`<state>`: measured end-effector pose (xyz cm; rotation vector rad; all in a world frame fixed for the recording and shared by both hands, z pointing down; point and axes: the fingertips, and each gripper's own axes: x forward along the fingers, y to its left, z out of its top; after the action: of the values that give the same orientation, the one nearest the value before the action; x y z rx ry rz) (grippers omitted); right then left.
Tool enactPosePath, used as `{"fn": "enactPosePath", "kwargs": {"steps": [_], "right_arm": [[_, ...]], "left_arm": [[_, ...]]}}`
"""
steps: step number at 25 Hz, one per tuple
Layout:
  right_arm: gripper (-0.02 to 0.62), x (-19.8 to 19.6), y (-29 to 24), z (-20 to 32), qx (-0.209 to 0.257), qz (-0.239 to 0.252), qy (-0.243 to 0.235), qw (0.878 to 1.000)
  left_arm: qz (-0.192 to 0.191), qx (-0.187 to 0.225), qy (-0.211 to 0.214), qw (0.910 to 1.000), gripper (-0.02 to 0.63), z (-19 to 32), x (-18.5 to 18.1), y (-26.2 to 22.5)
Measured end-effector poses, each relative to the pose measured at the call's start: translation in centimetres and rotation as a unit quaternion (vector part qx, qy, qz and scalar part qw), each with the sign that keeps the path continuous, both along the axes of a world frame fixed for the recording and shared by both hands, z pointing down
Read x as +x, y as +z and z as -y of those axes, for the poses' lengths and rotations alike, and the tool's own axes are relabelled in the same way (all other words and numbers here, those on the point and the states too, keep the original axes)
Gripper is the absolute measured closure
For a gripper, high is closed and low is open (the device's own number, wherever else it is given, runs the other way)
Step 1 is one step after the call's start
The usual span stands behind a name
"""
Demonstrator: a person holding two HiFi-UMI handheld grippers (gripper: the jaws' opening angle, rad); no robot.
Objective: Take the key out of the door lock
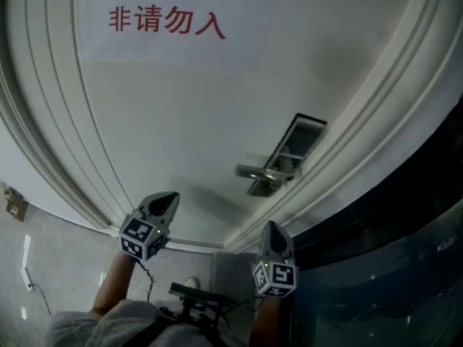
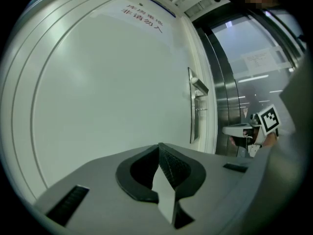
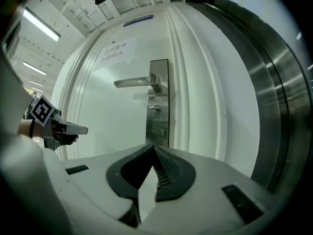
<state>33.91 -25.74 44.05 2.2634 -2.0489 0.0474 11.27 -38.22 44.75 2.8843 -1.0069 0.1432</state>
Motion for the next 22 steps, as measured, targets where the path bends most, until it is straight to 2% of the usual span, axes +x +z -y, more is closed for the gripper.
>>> {"fn": "enactPosePath", "kwargs": {"steps": [6, 12, 15, 20, 22], "right_arm": [[0.583, 0.0, -1.5, 0.0, 0.012, -0.037, -0.002, 0.999], [0.583, -0.8, -3.8, 0.5, 0.008, -0.141, 0.005, 0.990], [0.583, -0.8, -4.9, 0.9, 0.009, -0.215, 0.015, 0.976], [0.583, -1.0, -6.1, 1.8, -0.001, -0.337, 0.011, 0.941], [0.583, -1.2, -6.7, 2.2, -0.007, -0.383, 0.016, 0.924]], "left_arm": [[-0.001, -0.004, -0.004, 1.0000, 0.601, -0.3, -0.6, 0.4], [0.000, -0.002, -0.005, 1.0000, 0.600, -0.7, -1.2, 0.3], [0.000, -0.001, -0.007, 1.0000, 0.600, -0.8, -1.4, 0.3], [0.000, 0.000, -0.011, 0.9999, 0.601, -1.0, -1.8, 0.4], [0.001, 0.000, -0.012, 0.9999, 0.600, -0.9, -1.8, 0.4]]}}
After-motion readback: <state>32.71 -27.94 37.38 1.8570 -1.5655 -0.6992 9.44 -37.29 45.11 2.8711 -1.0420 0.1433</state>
